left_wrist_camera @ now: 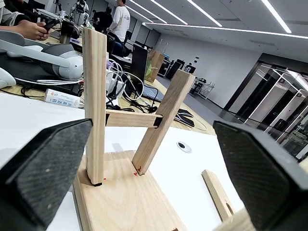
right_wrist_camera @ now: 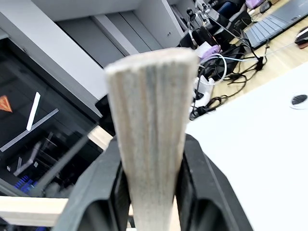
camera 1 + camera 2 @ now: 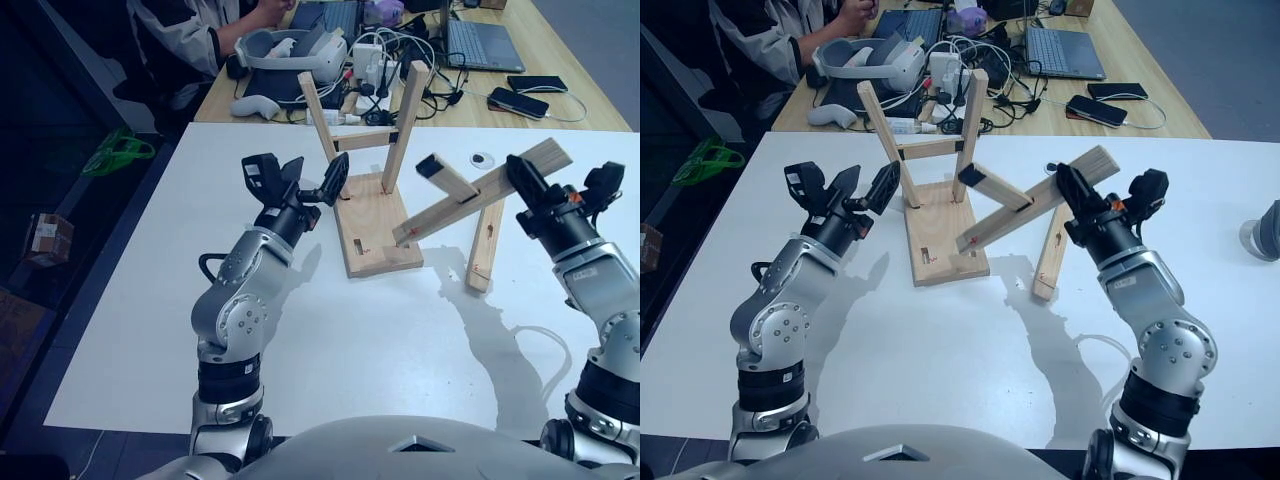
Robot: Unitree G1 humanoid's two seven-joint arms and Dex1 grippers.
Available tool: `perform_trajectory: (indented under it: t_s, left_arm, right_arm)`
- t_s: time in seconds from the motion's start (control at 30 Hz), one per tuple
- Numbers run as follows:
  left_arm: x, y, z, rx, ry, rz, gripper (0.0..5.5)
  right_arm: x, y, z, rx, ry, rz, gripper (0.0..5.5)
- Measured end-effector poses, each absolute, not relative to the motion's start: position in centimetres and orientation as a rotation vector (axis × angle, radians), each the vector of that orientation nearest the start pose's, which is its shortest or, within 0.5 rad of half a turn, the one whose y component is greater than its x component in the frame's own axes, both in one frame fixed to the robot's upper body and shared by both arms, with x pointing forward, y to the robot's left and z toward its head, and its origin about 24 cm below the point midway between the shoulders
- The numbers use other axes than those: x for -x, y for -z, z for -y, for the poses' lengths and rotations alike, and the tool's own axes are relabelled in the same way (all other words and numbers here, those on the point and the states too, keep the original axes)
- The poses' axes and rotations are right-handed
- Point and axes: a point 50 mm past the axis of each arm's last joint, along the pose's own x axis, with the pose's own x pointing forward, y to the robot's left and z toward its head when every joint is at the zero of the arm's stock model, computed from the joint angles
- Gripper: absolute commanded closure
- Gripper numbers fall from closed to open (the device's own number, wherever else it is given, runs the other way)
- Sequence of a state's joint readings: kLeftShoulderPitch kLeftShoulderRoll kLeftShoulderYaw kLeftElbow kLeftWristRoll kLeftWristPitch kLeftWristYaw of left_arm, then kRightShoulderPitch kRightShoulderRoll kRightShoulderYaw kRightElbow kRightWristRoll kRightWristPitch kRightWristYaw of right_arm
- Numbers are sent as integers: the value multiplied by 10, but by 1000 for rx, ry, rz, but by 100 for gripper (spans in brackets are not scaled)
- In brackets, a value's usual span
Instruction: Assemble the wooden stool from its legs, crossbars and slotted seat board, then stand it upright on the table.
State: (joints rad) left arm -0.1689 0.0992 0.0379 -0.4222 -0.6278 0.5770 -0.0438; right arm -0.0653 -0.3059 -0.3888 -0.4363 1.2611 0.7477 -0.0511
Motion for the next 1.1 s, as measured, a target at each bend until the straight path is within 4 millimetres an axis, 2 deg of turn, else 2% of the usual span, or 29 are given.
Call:
perform_trajectory:
  t_s: [0.2,0.47,0.6,0.73,0.83,1.1]
  left_arm:
    - [-264,-134,-129,406,361,11,86]
    - [-267,-135,-130,377,343,24,86]
    - [-267,-135,-129,381,352,29,86]
    - [-267,-135,-129,374,352,30,86]
    - [-267,-135,-129,372,350,30,86]
    - [-268,-138,-127,374,363,44,86]
  right_arm:
    - [-239,-126,221,-613,-271,-81,450]
    - [-247,-112,223,-553,-231,-77,450]
    - [-249,-113,220,-546,-238,-71,450]
    - [-261,-135,219,-511,-236,26,450]
    - [-265,-143,217,-511,-240,55,450]
    - [-266,-135,201,-601,-281,23,450]
